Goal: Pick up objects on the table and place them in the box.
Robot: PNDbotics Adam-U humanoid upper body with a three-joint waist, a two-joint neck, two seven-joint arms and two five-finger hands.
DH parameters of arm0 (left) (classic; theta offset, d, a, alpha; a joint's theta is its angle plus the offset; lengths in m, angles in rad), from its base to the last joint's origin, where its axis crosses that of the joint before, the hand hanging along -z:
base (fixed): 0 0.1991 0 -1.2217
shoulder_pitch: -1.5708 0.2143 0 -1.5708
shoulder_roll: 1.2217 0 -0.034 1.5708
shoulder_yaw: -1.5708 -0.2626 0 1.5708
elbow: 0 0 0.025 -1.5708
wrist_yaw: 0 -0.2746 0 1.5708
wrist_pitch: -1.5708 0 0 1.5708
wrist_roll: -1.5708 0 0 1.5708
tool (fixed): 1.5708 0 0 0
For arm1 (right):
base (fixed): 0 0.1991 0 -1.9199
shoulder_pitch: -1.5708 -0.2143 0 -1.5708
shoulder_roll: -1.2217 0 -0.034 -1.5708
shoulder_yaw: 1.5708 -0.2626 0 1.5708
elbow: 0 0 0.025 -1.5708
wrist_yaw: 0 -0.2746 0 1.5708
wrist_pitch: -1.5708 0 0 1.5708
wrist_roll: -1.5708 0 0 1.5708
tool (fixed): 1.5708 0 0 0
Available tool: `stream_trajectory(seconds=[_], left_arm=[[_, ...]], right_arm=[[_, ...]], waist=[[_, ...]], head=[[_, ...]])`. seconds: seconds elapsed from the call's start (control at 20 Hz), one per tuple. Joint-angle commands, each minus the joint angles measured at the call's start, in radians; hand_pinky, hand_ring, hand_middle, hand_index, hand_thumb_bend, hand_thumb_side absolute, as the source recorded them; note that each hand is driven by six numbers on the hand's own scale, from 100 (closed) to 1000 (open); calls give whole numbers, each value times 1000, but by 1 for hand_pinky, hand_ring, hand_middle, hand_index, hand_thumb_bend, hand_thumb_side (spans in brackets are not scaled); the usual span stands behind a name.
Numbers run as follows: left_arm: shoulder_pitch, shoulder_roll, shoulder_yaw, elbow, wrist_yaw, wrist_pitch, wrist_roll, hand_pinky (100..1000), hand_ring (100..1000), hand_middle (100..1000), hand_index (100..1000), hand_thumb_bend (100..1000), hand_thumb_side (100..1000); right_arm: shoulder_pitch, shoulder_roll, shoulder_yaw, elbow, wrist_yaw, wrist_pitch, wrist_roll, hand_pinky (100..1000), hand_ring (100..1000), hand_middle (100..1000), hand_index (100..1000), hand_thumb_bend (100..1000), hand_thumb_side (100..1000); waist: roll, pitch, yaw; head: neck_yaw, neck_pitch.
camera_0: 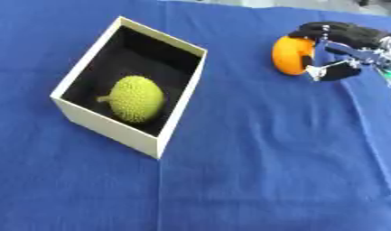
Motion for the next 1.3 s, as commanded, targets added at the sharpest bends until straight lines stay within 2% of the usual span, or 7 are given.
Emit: stream_trajectory(seconds=[0.05,0.2,0.35,0.45,0.7,0.9,1.3], left_arm=[[-14,13,4,-18,4,1,5,747,746,638,795,100,568],[-16,10,3,-18,7,2,5,746,747,637,794,100,568],[-18,9,4,-18,10,3,5,745,747,637,794,100,568],[-17,8,3,-18,12,5,4,745,747,636,793,100,568],[-16,7,0,-18,15,9,-4,744,748,636,793,100,568],[-16,6,-1,-18,16,14,-9,744,748,636,793,100,568],[-13,4,-3,-18,19,21,-14,742,747,634,792,100,567]], right_arm=[[-3,-30,1,6,40,-7,-1,996,1000,830,951,100,401],[-3,-23,5,17,58,-1,-12,984,1000,767,904,100,392],[-6,-16,6,24,51,5,-32,941,1000,597,790,100,342],[-9,-12,6,21,35,10,-54,918,1000,551,761,100,334],[-12,-7,-4,-1,-20,51,-165,833,917,407,614,100,247],[-10,-5,7,8,-110,55,-230,837,899,343,563,100,216],[-6,-7,7,-9,-210,63,-222,837,883,330,565,100,203]], waist=[[5,-18,1],[5,-16,3],[7,-14,5],[8,-14,6],[9,-15,4],[11,-18,1],[14,-30,-5]], head=[[-2,-2],[-4,-7],[-6,-11],[-7,-7],[-11,-3],[-11,2],[-12,9]])
